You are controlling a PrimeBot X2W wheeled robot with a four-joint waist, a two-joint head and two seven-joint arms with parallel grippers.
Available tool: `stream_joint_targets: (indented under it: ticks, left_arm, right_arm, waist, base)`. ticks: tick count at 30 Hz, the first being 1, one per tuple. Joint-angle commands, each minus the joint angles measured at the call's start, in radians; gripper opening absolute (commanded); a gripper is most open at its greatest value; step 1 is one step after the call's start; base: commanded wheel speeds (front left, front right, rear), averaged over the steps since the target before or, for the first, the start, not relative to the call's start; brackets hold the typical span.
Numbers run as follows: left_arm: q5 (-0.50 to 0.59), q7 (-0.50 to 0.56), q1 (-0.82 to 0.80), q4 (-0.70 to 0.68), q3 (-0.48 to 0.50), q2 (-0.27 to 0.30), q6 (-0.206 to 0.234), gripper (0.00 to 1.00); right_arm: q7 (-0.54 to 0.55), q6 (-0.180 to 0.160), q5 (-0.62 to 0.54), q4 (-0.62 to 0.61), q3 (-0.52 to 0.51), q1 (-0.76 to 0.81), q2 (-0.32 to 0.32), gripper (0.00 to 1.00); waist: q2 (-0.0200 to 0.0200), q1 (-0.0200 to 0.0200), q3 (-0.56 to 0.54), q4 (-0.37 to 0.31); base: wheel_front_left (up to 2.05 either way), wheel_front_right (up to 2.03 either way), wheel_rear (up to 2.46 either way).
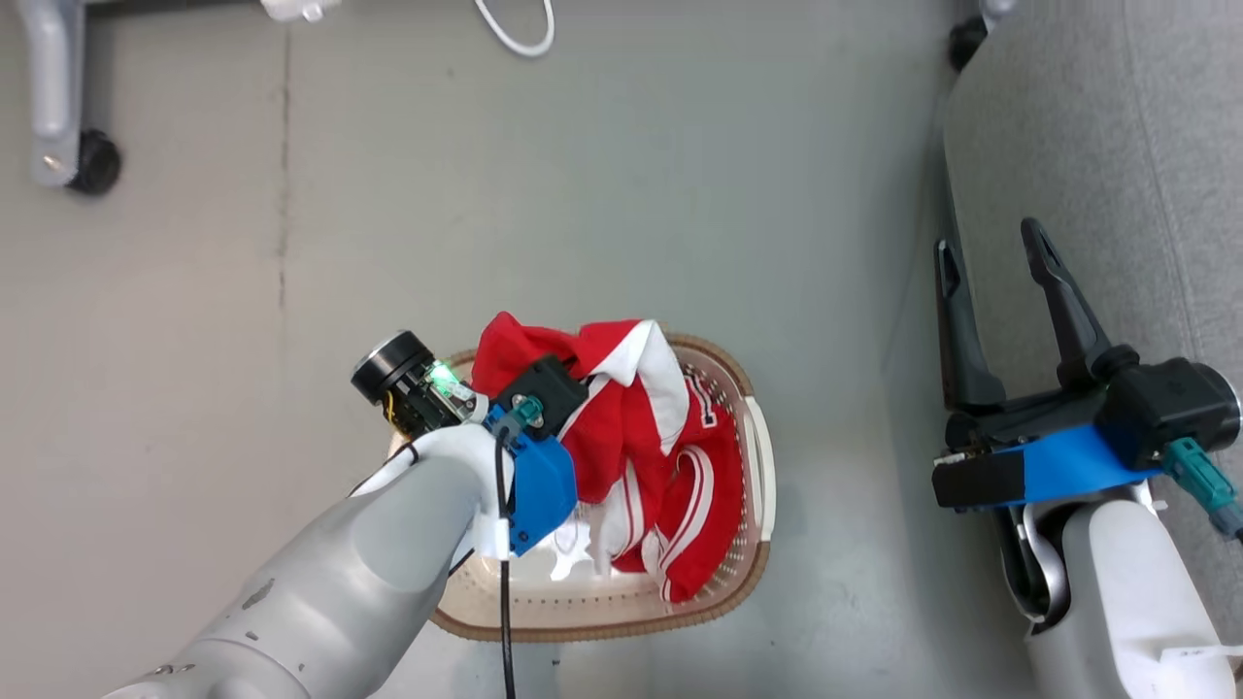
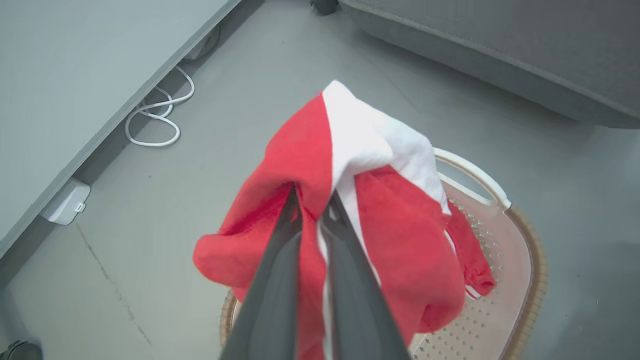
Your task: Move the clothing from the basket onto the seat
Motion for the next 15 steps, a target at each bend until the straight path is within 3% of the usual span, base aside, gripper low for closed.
stream_joint_targets:
  ticks: [1,15]
  left_arm:
    - [-0.021,-0.007,-0.013,-0.014,0.014,0.010,0.000,0.00]
    - [-0.036,-0.009,0.044,-0.206,0.182,0.042,0.021,0.00]
  right_arm:
    - [-0.004,0.000,-0.005,0.006,-0.004,0.020,-0.004,1.00]
    - [-0.004,0.000,0.014,0.035,-0.013,0.109,-0.004,1.00]
  waist:
    - [-0.0001,0.0002,-0.054,0.019]
    - [-0.0001,0.0002,-0.216,0.040]
  base:
    - [0.00,0.00,0.00]
    - [0.00,0.00,0.00]
